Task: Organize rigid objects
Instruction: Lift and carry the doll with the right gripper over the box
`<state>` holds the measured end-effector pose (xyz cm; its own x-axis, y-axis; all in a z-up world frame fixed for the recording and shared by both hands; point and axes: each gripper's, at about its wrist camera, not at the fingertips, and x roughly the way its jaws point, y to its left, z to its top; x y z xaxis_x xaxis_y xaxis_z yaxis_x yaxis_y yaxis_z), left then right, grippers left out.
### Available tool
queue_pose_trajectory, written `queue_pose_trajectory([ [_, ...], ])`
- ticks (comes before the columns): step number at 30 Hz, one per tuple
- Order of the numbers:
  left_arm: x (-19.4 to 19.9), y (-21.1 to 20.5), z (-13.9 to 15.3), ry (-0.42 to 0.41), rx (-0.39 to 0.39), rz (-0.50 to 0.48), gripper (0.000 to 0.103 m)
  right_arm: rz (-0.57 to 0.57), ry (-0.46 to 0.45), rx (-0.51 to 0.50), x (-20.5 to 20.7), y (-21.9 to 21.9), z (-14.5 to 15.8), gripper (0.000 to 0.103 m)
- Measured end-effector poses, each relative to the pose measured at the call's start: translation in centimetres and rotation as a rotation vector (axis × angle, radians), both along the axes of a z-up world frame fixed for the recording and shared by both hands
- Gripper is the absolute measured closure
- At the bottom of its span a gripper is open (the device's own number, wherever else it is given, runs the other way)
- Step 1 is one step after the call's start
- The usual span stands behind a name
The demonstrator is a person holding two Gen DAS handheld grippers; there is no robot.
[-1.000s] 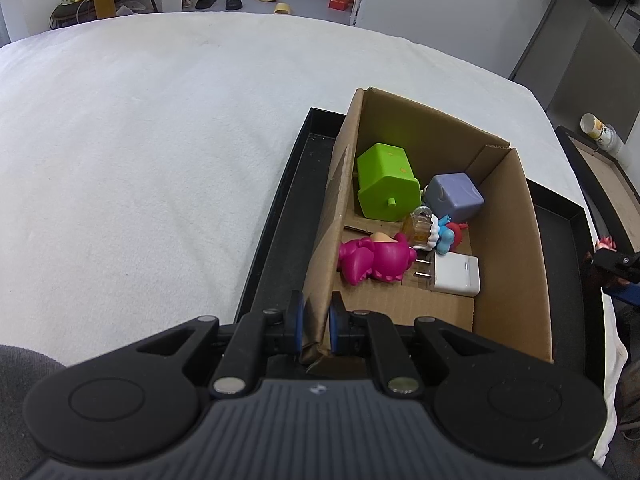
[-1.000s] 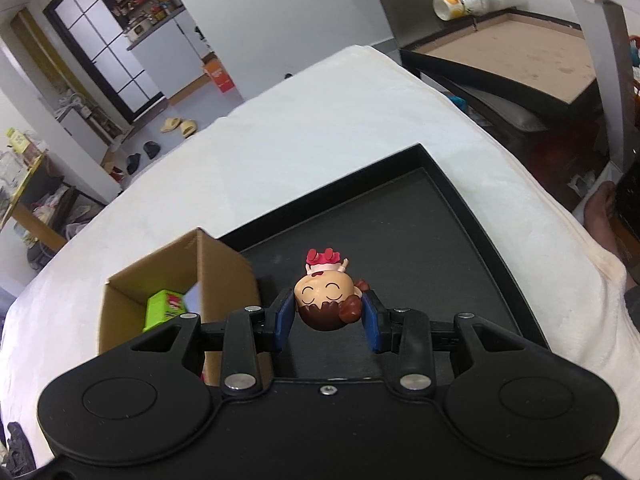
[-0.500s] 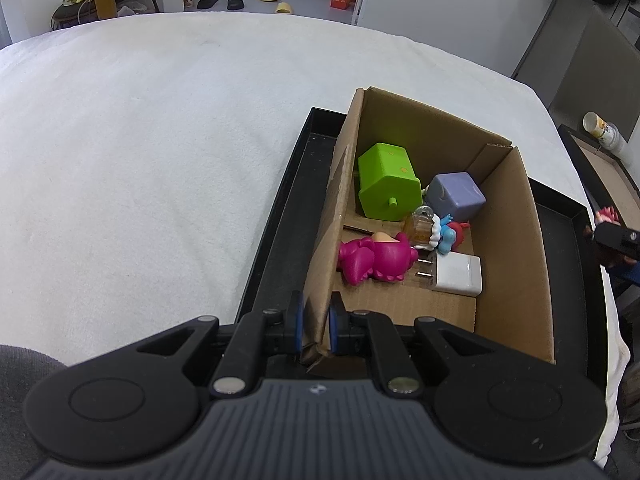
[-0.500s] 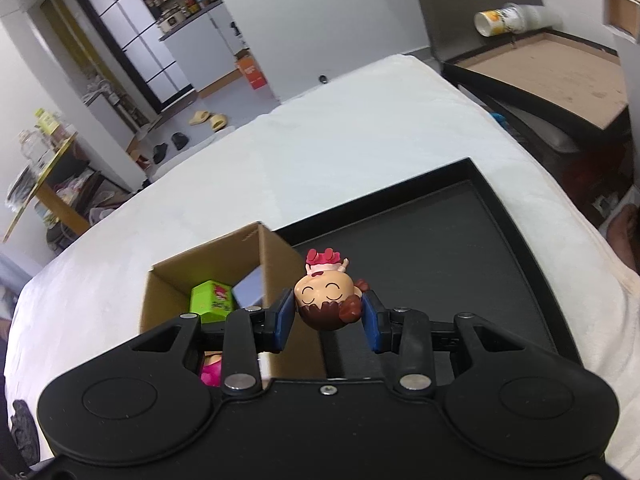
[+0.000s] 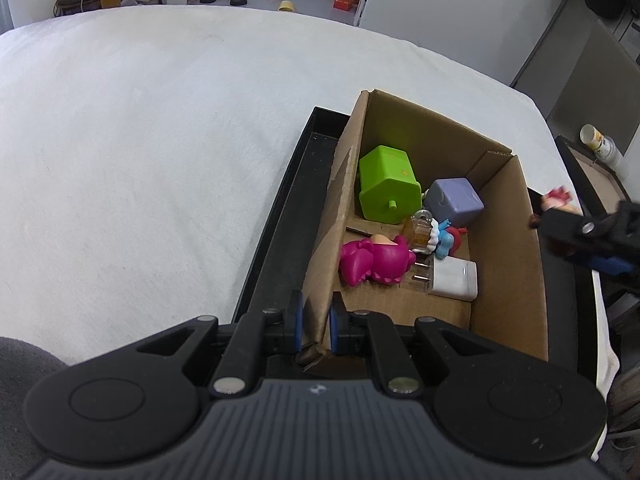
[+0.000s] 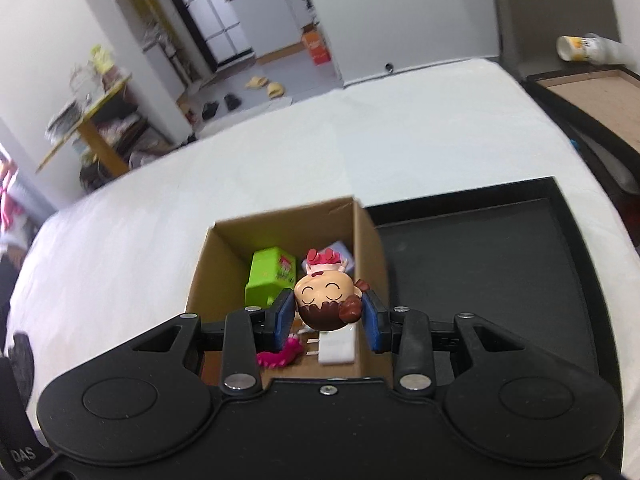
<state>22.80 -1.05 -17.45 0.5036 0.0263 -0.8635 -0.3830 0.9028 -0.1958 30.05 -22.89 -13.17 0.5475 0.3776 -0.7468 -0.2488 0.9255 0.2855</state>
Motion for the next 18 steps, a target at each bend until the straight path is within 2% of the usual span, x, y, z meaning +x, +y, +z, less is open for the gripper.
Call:
queue_pose_trajectory([
  [18,-0.2,1.0,-0.2,-0.016,-0.057,0.002,0.090,0.159,0.102,-0.145,0.1,6.0,-1.8,0.067],
])
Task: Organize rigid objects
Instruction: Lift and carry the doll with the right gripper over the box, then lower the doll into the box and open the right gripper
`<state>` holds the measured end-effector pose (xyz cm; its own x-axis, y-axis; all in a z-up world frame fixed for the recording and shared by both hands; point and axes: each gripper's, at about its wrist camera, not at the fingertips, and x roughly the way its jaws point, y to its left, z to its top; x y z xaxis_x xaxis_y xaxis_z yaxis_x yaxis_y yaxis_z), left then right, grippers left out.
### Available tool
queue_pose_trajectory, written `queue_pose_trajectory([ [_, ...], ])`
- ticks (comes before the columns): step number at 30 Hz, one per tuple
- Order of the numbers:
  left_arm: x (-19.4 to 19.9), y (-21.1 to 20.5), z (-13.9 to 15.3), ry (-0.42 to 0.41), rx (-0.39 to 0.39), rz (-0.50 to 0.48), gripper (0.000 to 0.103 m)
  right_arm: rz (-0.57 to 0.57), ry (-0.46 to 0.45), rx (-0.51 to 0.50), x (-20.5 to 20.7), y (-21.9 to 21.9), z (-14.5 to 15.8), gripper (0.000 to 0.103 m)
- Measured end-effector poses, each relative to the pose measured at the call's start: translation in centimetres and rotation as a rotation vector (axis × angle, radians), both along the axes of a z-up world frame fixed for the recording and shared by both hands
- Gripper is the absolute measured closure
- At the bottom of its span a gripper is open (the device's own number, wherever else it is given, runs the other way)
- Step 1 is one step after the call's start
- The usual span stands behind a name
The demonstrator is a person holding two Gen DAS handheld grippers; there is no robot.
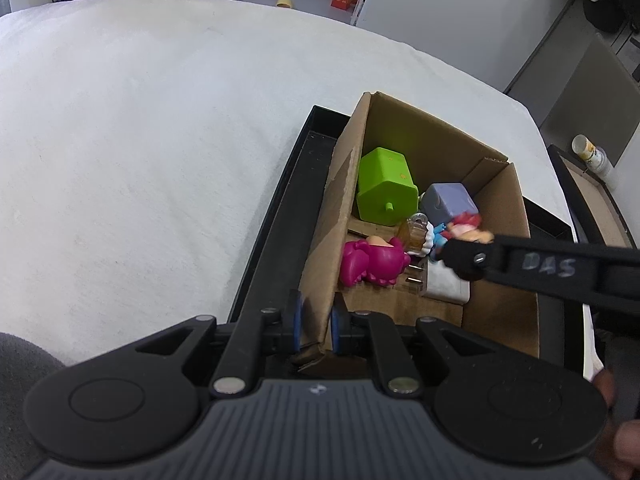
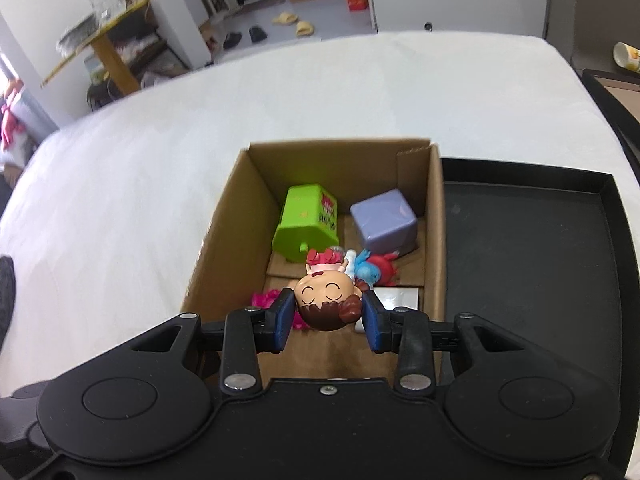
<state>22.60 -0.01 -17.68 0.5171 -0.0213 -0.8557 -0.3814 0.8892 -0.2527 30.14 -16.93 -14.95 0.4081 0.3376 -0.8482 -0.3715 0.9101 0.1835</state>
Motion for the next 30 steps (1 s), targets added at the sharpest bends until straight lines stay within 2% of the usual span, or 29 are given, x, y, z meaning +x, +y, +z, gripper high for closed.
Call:
queue_pose_trajectory([
  [5,-0.1,0.4,0.0,-0.004,-0.022,0.001,0.090,0.037,0.034,-0.072,0.2,1.5,-1.0,0.067],
  [9,-0.1,0.6,-0.1,-0.006,-0.030,0.006,0.090,0.062,0.018,-0.120,0.1,2.6,-1.1,0.067],
  [15,-0.2,0.8,-0.2,-0.010,-0.045,0.005,0.089,0.069,0.096,-0.177,0.7,3.4,-2.4,0.067],
  [19,-0.3,0.9,-0.2,-0.013,-0.050,0.003,0.089,0.080,0.112,-0.217,0.5,3.7,-3.1,0.067],
  [30,-0.2,1.0,-0.2,-0.012,-0.052,0.001,0.089,0.069,0.173,-0.216,0.6,3.5,-4.1,0.066],
])
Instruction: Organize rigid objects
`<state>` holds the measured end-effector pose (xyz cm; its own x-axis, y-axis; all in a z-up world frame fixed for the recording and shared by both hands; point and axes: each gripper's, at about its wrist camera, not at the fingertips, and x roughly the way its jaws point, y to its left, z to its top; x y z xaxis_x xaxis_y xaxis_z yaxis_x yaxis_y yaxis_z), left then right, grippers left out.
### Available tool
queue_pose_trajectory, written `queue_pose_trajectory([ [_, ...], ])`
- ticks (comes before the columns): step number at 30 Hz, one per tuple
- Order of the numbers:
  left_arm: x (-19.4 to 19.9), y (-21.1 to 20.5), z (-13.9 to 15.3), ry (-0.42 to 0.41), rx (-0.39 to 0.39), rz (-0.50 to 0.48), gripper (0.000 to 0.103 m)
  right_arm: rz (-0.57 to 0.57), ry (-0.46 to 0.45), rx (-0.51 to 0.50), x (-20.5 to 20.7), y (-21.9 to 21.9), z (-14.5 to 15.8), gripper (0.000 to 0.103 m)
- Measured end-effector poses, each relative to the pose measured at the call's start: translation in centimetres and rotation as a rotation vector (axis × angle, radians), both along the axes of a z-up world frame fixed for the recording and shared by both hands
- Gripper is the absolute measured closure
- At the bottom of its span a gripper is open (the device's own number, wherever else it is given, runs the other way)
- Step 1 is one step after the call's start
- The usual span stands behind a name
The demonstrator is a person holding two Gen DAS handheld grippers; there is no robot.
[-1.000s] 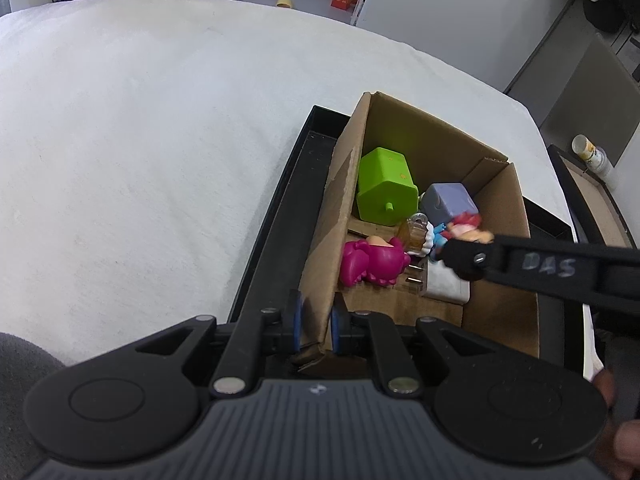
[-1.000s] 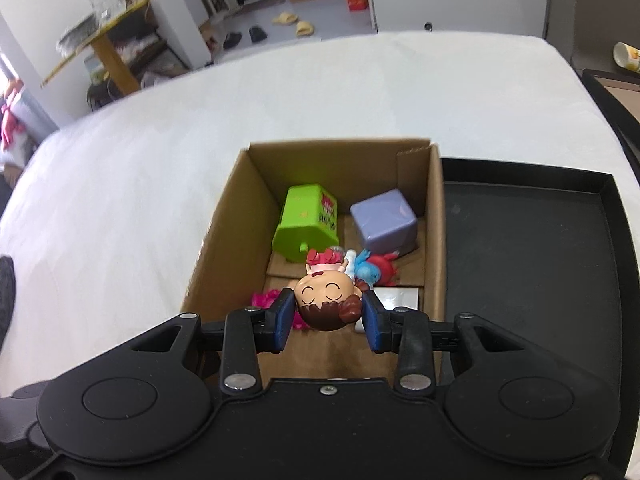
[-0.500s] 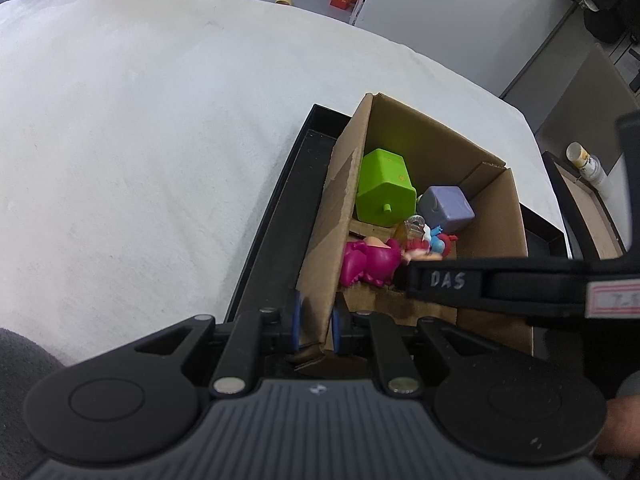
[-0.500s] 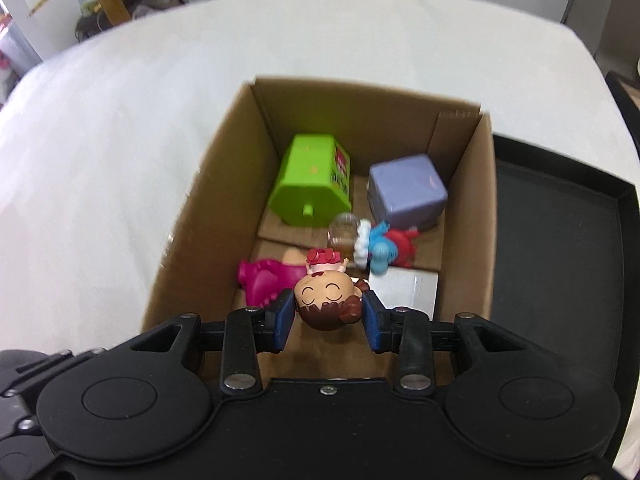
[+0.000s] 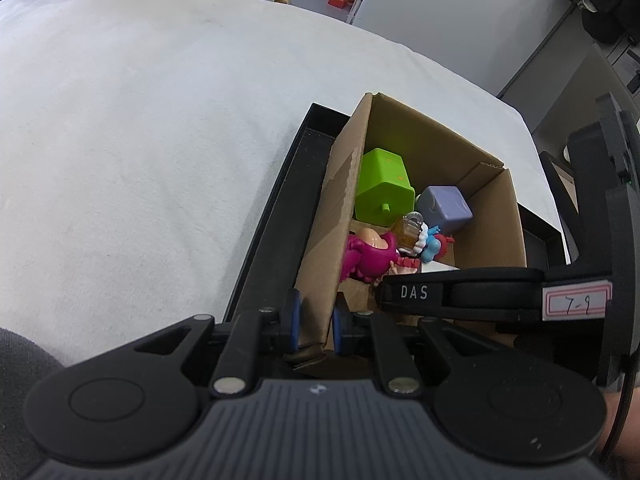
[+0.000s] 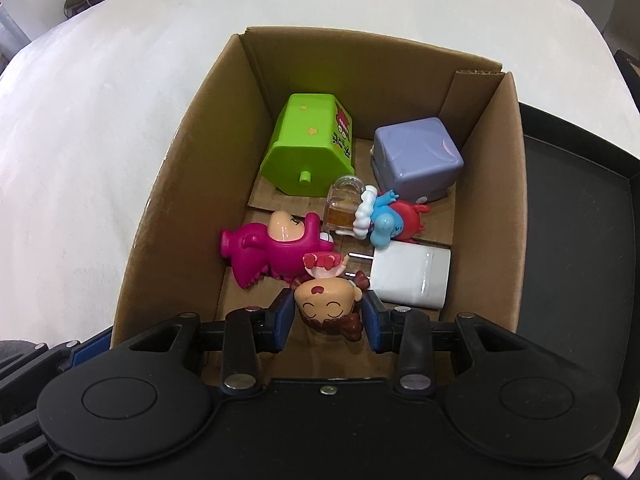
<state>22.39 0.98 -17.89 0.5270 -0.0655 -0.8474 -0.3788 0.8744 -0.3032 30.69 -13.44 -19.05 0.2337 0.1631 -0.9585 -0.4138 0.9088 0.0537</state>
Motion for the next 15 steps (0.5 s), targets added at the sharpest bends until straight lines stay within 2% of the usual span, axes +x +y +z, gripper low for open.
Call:
queue_pose_trajectory([
  [6,0.1,0.0,0.0,0.002,0.002,-0.003,0.089,-0.023,0.012,0.037,0.4,-0.3,0.5,0.061],
  [15,0.4,-0.4,0.2,0.013,0.031,-0.022,0.089,-0.087,-0.054,0.123,0.2,-2.4,4.2,0.061],
])
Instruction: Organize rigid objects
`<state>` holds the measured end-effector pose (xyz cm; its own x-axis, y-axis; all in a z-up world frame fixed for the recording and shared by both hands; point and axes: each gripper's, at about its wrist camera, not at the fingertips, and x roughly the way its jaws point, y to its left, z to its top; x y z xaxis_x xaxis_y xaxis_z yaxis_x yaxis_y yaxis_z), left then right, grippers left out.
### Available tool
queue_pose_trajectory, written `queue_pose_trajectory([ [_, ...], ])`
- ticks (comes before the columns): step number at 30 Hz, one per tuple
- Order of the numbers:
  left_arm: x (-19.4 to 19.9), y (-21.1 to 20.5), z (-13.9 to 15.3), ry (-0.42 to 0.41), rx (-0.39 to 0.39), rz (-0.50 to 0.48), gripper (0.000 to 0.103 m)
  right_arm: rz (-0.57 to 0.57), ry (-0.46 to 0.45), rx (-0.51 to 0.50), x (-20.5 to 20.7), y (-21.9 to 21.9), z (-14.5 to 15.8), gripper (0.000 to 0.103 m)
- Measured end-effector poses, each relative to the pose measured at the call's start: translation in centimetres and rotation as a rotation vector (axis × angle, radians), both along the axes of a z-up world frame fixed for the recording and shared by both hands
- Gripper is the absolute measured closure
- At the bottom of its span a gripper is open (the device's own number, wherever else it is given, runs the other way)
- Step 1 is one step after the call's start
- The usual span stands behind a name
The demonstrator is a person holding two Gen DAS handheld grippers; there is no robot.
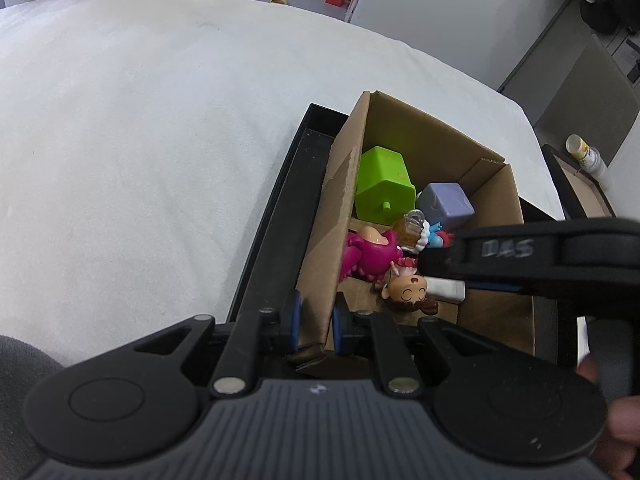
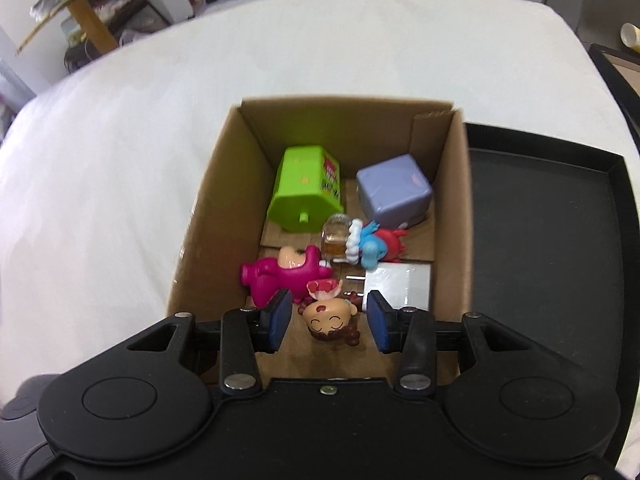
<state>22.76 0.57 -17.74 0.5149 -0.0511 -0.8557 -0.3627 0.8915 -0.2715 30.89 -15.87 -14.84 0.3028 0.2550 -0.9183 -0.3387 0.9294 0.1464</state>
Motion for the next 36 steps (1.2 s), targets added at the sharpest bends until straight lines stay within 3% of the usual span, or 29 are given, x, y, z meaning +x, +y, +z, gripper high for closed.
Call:
queue_pose_trajectory([
  [4,0.3,-0.1,0.2,0.014,0.011,-0.010,0.089,-0.022,-0.018,0.043,-0.3,-1.3,1.6,0.058],
  [6,0.5,0.0,0.4,0.023,0.009,-0.006,0.089,-0.033,-0.033,0.058,-0.7,-1.7,2.3,0.047],
  [10,0.5,0.0,1.1,0.026,0.017,-0.007,0.089,-0.046,-0.067,0.076,-1.3,-2.6,3.3,0.046],
  [16,-0.2,-0.1,3.0,0.025,0.036,-0.020,0.085,-0.085,-0.108,0.125,-2.4,-4.4,4.2,0.034],
  [18,-0.5,-0.2,3.8,0.022,0.047,-0.024,0.081,-0.100,-0.121,0.152,-2.8,-5.2,4.5,0.025],
  [20,-1.0,-0.5,4.6,0.010,0.056,-0.028,0.070,-0.109,-0.136,0.170,-3.3,-6.1,5.0,0.025],
  [23,-1.7,-1.1,5.8,-0.007,0.083,-0.026,0.055,-0.131,-0.152,0.198,-3.8,-7.2,5.4,0.015],
  [25,-2.2,-1.6,6.5,-0.017,0.093,-0.033,0.049,-0.146,-0.172,0.205,-4.3,-8.0,5.9,0.014],
  [27,-2.8,-2.1,7.2,-0.032,0.091,-0.043,0.044,-0.163,-0.187,0.213,-4.7,-8.7,6.3,0.003],
  [36,-5.1,-3.8,10.3,-0.078,0.125,-0.067,0.026,-0.204,-0.269,0.254,-7.0,-11.9,8.1,0.000],
])
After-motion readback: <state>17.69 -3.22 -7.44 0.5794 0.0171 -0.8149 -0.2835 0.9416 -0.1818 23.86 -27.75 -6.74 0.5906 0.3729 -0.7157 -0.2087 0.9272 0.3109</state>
